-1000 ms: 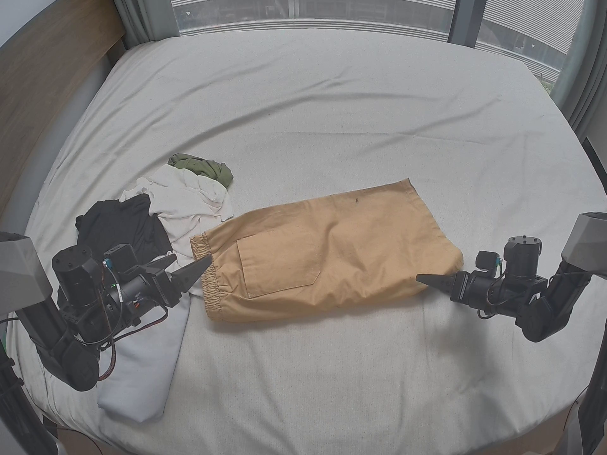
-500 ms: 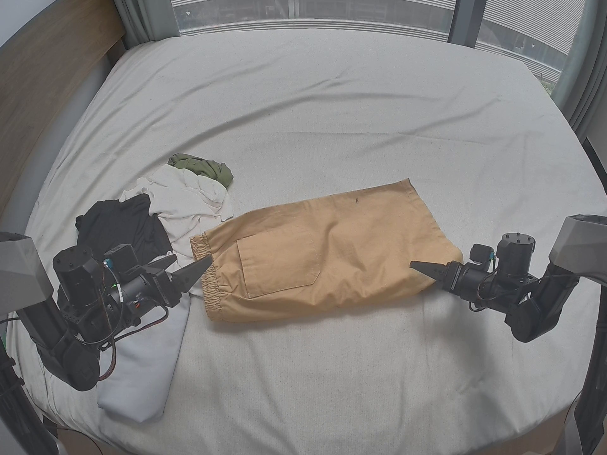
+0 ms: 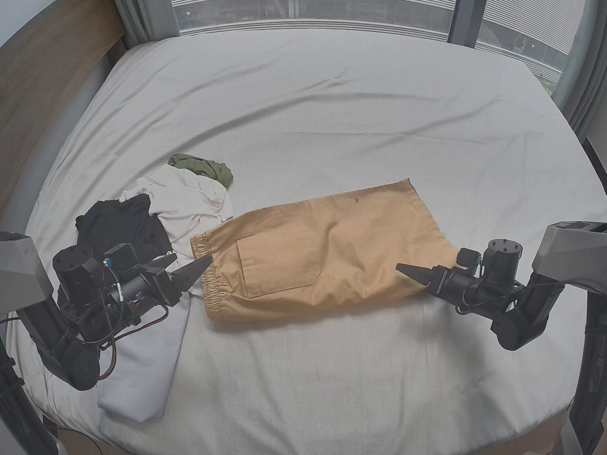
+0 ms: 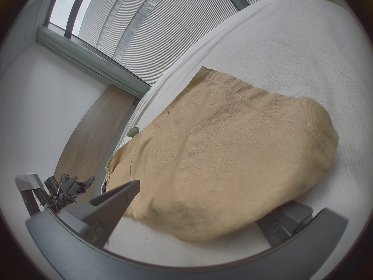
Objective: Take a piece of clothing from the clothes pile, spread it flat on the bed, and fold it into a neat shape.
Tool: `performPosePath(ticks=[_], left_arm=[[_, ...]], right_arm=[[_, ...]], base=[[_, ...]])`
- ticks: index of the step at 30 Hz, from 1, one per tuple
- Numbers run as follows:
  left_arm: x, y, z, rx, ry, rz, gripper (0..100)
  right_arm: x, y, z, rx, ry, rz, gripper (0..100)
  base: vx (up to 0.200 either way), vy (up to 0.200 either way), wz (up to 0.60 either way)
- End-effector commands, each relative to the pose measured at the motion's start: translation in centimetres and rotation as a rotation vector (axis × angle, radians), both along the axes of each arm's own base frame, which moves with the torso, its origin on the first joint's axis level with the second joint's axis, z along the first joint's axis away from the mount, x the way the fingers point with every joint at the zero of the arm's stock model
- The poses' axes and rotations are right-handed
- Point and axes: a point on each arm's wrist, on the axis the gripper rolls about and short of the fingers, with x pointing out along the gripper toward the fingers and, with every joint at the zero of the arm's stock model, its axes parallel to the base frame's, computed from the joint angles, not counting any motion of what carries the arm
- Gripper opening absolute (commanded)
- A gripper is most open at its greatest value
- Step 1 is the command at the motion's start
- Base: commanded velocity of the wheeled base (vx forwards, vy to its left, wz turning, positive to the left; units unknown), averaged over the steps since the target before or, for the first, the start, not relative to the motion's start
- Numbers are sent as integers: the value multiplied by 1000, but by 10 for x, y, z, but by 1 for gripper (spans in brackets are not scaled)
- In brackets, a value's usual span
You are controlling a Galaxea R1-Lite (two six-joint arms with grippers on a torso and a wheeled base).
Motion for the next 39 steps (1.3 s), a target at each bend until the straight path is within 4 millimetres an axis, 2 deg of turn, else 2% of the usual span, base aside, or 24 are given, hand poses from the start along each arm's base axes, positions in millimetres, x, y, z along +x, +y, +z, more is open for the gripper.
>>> performPosePath(ticks=[1, 13, 14, 26, 39], left_arm=[[0, 0, 0, -1, -4, 1, 100], [0, 0, -1, 0, 2, 0, 100], [0, 0, -1, 0, 2, 0, 100], [1, 0, -3, 0, 9, -2, 100], [0, -1, -5, 1, 18, -3, 100]], right_arm=[[1, 0, -1, 1, 2, -4, 100], [4, 0, -3, -7, -1, -36, 100], [4, 0, -2, -7, -2, -36, 0], [2, 0, -3, -17, 0, -34, 0], [-24, -8, -2, -179, -13, 17, 0]], base=[[0, 0, 0], [0, 0, 0], [0, 0, 0], [0, 0, 0], [0, 0, 0]])
